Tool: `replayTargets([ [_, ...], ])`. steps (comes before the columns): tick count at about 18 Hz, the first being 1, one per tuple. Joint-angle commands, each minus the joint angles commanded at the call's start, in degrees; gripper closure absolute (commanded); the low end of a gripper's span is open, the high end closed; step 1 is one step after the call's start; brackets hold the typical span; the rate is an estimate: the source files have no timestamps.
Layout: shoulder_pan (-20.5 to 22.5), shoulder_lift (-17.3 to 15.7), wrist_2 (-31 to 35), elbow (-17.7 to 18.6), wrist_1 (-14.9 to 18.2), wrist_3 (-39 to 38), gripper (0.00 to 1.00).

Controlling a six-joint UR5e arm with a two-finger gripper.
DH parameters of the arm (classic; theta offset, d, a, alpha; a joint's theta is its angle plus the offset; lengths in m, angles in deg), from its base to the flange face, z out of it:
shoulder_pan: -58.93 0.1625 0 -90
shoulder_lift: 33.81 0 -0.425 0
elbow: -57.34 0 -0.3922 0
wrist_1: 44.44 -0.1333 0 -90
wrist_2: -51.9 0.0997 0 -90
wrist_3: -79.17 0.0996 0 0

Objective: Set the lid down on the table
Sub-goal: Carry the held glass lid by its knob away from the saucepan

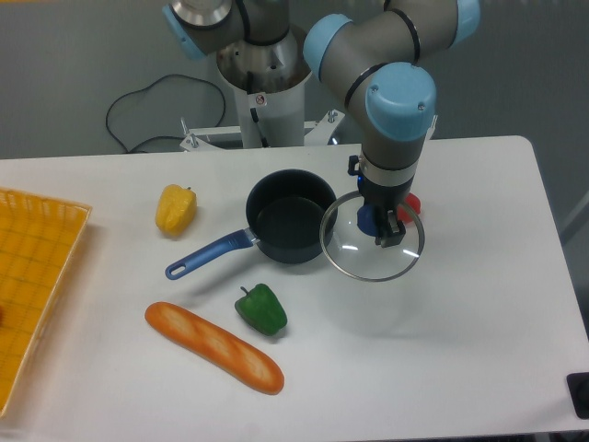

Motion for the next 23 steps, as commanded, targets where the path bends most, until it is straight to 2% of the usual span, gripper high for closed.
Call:
replayTargets([
  [1,0.1,0.0,-0.3,1.0,0.1,0.0,0.42],
  [9,0.5,-0.2,-0.5,0.8,-0.4,-1.2,0.41],
  [15,1.2,0.4,-0.5,0.6,-1.9,-1.2,0.41],
  [19,1.2,1.9,-0.4,0.4,-4.2,-2.1,0.41],
  [23,1.2,3.2,0.0,-0.3,-4.6,-2.9,0.41],
])
